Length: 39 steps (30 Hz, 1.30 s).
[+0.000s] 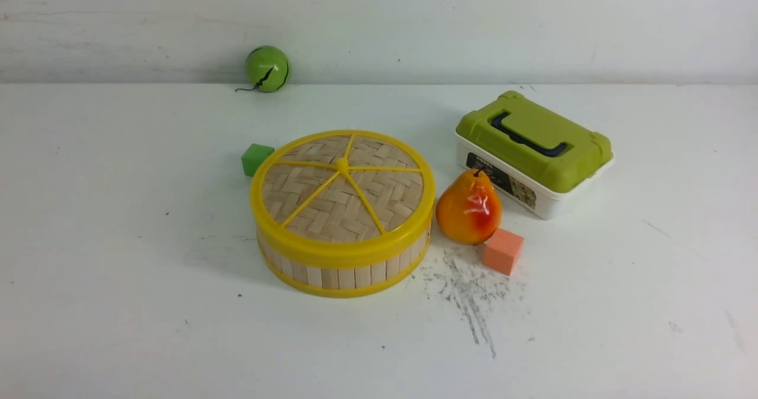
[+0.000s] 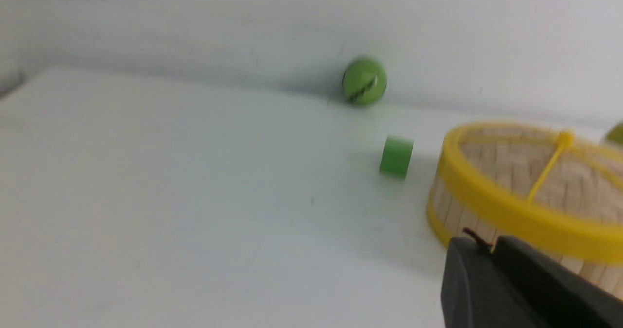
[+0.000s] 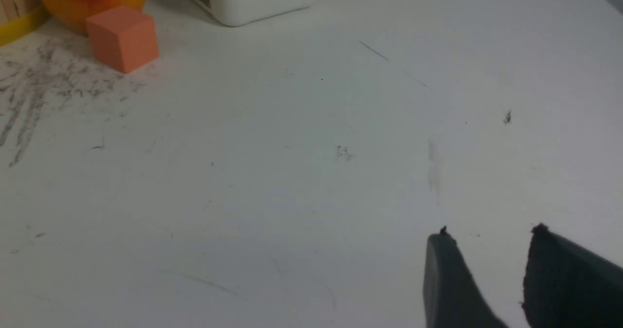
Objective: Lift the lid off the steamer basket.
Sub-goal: Use the left arm to lift the lid of the steamer
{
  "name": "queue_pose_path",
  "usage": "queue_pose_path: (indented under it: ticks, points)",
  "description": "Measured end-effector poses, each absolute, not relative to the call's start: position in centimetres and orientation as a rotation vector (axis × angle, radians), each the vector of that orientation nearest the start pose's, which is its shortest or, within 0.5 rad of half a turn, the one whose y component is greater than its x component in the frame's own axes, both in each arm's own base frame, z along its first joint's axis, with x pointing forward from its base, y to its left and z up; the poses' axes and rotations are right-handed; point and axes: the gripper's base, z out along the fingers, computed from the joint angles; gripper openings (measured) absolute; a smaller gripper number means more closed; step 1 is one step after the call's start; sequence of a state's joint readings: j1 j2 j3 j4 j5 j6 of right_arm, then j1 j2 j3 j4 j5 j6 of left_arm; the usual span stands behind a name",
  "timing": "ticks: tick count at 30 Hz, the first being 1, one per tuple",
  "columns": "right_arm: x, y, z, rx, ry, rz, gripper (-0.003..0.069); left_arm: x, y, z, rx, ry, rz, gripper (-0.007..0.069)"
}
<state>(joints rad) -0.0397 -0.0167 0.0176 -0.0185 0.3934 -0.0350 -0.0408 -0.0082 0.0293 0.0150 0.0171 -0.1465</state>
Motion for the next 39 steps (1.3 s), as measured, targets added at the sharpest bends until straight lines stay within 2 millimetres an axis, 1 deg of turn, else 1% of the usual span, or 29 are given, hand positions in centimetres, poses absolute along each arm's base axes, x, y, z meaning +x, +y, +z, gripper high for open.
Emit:
queue_pose_path:
  ticks: [4,5,7,11,13,15,17,20,21,23,27,29,30,31,32,33,35,36,37,39]
  points:
    - [5.2,-0.3,17.3,-0.007,1.878,-0.070,0.0240,5.4,-0.2,22.0,-0.058,1.329,-0.148,0.0059]
    - [5.2,-0.3,17.3,-0.007,1.878,-0.070,0.0240,5.4,-0.2,22.0,-0.058,1.329,-0.148,0.0059]
    - [5.2,-0.3,17.3,-0.007,1.878,-0.070,0.0240,5.2,-0.2,22.8,-0.053,1.229,-0.153,0.0059]
    - [5.2,-0.3,17.3,-0.007,1.878,-0.070,0.0240,4.8,-0.2,23.7,-0.078,1.120,-0.190,0.0062]
    - [5.2,-0.3,17.3,-0.007,1.878,-0.070,0.0240,4.5,0.0,24.2,-0.174,1.048,-0.327,0.0062]
    - [5.2,-0.3,17.3,-0.007,1.878,-0.070,0.0240,4.4,0.1,24.7,-0.251,1.019,-0.445,0.0062]
    - [5.2,-0.3,17.3,-0.007,1.878,-0.070,0.0240,4.3,0.0,25.6,-0.267,1.047,-0.483,0.0052]
    - [5.2,-0.3,17.3,-0.007,1.878,-0.070,0.0240,3.7,-0.2,28.6,-0.246,1.106,-0.463,-0.0011]
    - [5.2,-0.3,17.3,-0.007,1.878,-0.070,0.0240,3.7,-0.2,29.4,-0.240,1.141,-0.445,-0.0013]
    - [5.2,-0.3,17.3,-0.007,1.878,-0.070,0.0240,3.9,-0.2,31.7,-0.248,1.222,-0.420,-0.0013]
    - [5.2,-0.3,17.3,-0.007,1.878,-0.070,0.0240,5.6,-0.1,34.4,-0.288,1.402,-0.386,-0.0013]
    - [5.2,-0.3,17.3,-0.007,1.878,-0.070,0.0240,7.2,-0.2,35.7,-0.322,1.542,-0.363,-0.0013]
    - [5.2,-0.3,17.3,-0.007,1.878,-0.070,0.0240,8.1,-0.2,36.2,-0.336,1.618,-0.345,-0.0013]
    - [5.2,-0.3,17.3,-0.007,1.878,-0.070,0.0240,8.3,-0.1,36.1,-0.341,1.646,-0.339,-0.0013]
    - [5.2,-0.3,17.3,-0.007,1.878,-0.070,0.0240,9.6,-0.2,36.4,-0.355,1.744,-0.314,-0.0013]
    - [5.2,-0.3,17.3,-0.007,1.878,-0.070,0.0240,10.5,-0.2,36.8,-0.364,1.798,-0.301,-0.0013]
    - [5.2,-0.3,17.3,-0.007,1.878,-0.070,0.0240,12.7,-0.3,36.7,-0.386,1.900,-0.291,-0.0013]
    - [5.2,-0.3,17.3,-0.007,1.878,-0.070,0.0240,13.1,-0.4,36.7,-0.389,1.915,-0.293,-0.0013]
    - [5.2,-0.3,17.3,-0.007,1.878,-0.070,0.0240,14.4,-0.6,36.4,-0.392,1.971,-0.300,-0.0013]
    - [5.2,-0.3,17.3,-0.007,1.878,-0.070,0.0240,16.3,-1.2,36.0,-0.343,2.071,-0.333,-0.0013]
